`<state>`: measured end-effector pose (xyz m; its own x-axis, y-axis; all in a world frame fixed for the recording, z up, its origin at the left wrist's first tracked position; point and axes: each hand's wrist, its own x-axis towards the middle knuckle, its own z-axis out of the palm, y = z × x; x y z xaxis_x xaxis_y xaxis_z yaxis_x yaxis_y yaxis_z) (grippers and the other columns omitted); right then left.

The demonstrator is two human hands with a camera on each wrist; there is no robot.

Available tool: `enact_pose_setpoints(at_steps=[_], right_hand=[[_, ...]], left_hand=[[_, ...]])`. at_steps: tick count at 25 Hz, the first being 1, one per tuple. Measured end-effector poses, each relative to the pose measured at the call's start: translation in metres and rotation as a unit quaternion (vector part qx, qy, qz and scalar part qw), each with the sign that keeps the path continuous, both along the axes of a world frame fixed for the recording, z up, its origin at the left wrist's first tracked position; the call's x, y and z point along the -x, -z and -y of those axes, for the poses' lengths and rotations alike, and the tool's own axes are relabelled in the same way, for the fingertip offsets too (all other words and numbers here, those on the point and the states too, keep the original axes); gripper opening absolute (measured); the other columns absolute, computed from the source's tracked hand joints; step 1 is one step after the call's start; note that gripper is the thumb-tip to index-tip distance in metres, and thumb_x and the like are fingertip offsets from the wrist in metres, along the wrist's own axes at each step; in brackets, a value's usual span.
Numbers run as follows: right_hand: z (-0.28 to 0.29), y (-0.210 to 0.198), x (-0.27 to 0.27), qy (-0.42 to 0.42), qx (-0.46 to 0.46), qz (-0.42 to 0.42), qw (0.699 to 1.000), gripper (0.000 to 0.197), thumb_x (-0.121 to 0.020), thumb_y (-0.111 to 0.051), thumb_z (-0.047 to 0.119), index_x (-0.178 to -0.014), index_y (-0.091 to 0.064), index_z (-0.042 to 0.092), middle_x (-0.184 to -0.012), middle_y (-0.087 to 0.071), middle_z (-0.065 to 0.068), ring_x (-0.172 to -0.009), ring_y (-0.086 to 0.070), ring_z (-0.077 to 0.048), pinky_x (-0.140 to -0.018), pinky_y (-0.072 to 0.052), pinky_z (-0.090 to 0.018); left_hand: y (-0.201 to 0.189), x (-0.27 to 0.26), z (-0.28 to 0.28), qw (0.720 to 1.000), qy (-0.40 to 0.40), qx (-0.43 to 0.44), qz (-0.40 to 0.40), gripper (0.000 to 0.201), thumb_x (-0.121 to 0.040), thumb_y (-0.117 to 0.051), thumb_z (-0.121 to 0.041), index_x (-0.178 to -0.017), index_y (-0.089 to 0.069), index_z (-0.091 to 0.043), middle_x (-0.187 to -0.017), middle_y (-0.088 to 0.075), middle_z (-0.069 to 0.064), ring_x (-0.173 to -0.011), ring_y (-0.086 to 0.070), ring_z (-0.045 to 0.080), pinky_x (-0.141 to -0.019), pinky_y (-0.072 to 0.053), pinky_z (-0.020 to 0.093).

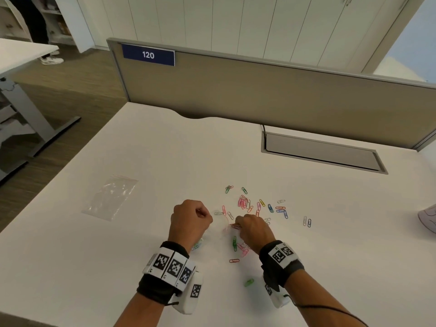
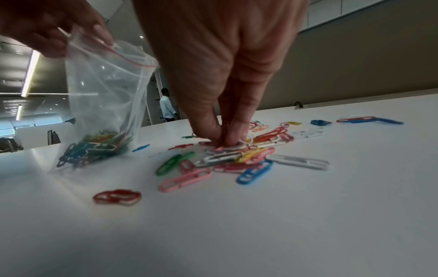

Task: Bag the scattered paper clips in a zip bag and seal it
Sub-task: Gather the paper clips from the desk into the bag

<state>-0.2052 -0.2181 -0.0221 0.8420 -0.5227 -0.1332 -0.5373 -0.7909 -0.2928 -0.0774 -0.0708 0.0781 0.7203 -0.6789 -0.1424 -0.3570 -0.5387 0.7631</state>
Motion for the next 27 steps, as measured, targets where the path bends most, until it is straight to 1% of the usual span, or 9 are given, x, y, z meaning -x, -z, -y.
enact_pose_setpoints(at_steps=[4, 6, 9, 12, 14, 18, 21, 24, 27], right_hand=[[0.005, -0.005, 0.013, 0.146, -0.157, 0.14, 0.967, 0.021, -0.08, -0.063, 0.005, -0.096, -0.073, 0.014, -0.09, -0.076, -0.006, -0.084, -0.071, -0.02, -0.078, -0.058, -0.027], [0.001, -0.017, 0.018, 0.222, -0.307, 0.245, 0.893, 0.019, -0.078, -0.071, 0.006, -0.095, -0.074, 0.013, -0.087, -0.076, -0.008, -0.081, -0.073, -0.022, -0.073, -0.059, -0.023], [-0.014, -0.043, 0.019, 0.24, -0.478, 0.372, 0.759, 0.024, -0.078, -0.073, 0.0, -0.101, -0.07, 0.005, -0.091, -0.074, -0.021, -0.084, -0.072, -0.033, -0.074, -0.06, -0.028], [-0.031, -0.053, 0.012, 0.202, -0.532, 0.403, 0.717, 0.025, -0.078, -0.072, -0.002, -0.102, -0.069, 0.003, -0.092, -0.074, -0.02, -0.084, -0.072, -0.029, -0.079, -0.059, -0.033], [-0.039, -0.049, 0.006, 0.166, -0.515, 0.382, 0.749, 0.024, -0.077, -0.073, -0.002, -0.1, -0.07, 0.004, -0.092, -0.074, -0.018, -0.084, -0.072, -0.029, -0.079, -0.059, -0.033], [-0.046, -0.04, 0.004, 0.119, -0.371, 0.271, 0.88, 0.016, -0.08, -0.072, 0.007, -0.095, -0.071, 0.014, -0.091, -0.076, -0.004, -0.083, -0.072, -0.017, -0.081, -0.059, -0.03], [-0.05, -0.045, -0.002, 0.069, -0.254, 0.167, 0.95, 0.019, -0.087, -0.063, 0.007, -0.102, -0.071, 0.016, -0.101, -0.074, -0.002, -0.088, -0.07, -0.014, -0.079, -0.059, -0.026], [-0.05, -0.051, -0.006, -0.001, -0.172, 0.107, 0.979, 0.036, -0.089, -0.053, -0.001, -0.111, -0.069, 0.021, -0.11, -0.073, -0.003, -0.085, -0.068, -0.009, -0.076, -0.055, -0.021], [-0.048, -0.058, -0.007, 0.017, -0.239, 0.178, 0.955, 0.035, -0.088, -0.045, -0.007, -0.099, -0.071, 0.014, -0.102, -0.075, -0.002, -0.078, -0.069, -0.006, -0.075, -0.059, -0.024]], left_hand=[[0.011, 0.006, 0.0, 1.0, -0.015, 0.011, -0.011, 0.008, -0.081, -0.071, -0.01, -0.073, -0.073, -0.009, -0.068, -0.074, 0.005, -0.062, -0.072, 0.017, -0.067, -0.06, 0.029], [0.015, 0.007, 0.0, 0.999, -0.024, 0.017, -0.027, 0.008, -0.081, -0.071, -0.01, -0.073, -0.072, -0.009, -0.068, -0.074, 0.007, -0.062, -0.072, 0.018, -0.07, -0.062, 0.034], [0.02, 0.009, -0.001, 0.998, -0.029, 0.023, -0.048, 0.007, -0.081, -0.072, -0.009, -0.074, -0.073, -0.007, -0.067, -0.074, 0.009, -0.06, -0.072, 0.019, -0.071, -0.063, 0.036], [0.021, 0.01, 0.0, 0.997, -0.028, 0.026, -0.06, 0.008, -0.081, -0.073, -0.009, -0.074, -0.073, -0.005, -0.066, -0.075, 0.011, -0.059, -0.073, 0.02, -0.068, -0.064, 0.036], [0.02, 0.01, -0.001, 0.997, -0.028, 0.028, -0.06, 0.008, -0.081, -0.073, -0.009, -0.074, -0.073, -0.006, -0.063, -0.074, 0.009, -0.056, -0.073, 0.019, -0.066, -0.064, 0.035], [0.021, 0.005, -0.003, 0.997, -0.029, 0.041, -0.065, 0.007, -0.081, -0.073, -0.009, -0.075, -0.074, -0.005, -0.063, -0.074, 0.009, -0.054, -0.072, 0.017, -0.066, -0.064, 0.035], [0.021, 0.006, -0.002, 0.997, -0.025, 0.041, -0.064, 0.006, -0.081, -0.073, -0.007, -0.077, -0.074, -0.004, -0.066, -0.075, 0.011, -0.058, -0.073, 0.02, -0.067, -0.064, 0.035], [0.021, 0.006, -0.002, 0.998, -0.016, 0.037, -0.047, 0.004, -0.081, -0.074, -0.009, -0.078, -0.075, -0.006, -0.071, -0.076, 0.01, -0.062, -0.073, 0.02, -0.07, -0.064, 0.035], [0.023, -0.001, -0.007, 0.999, -0.021, 0.033, -0.037, 0.005, -0.08, -0.074, -0.01, -0.077, -0.076, -0.007, -0.069, -0.076, 0.007, -0.062, -0.073, 0.017, -0.071, -0.063, 0.035]])
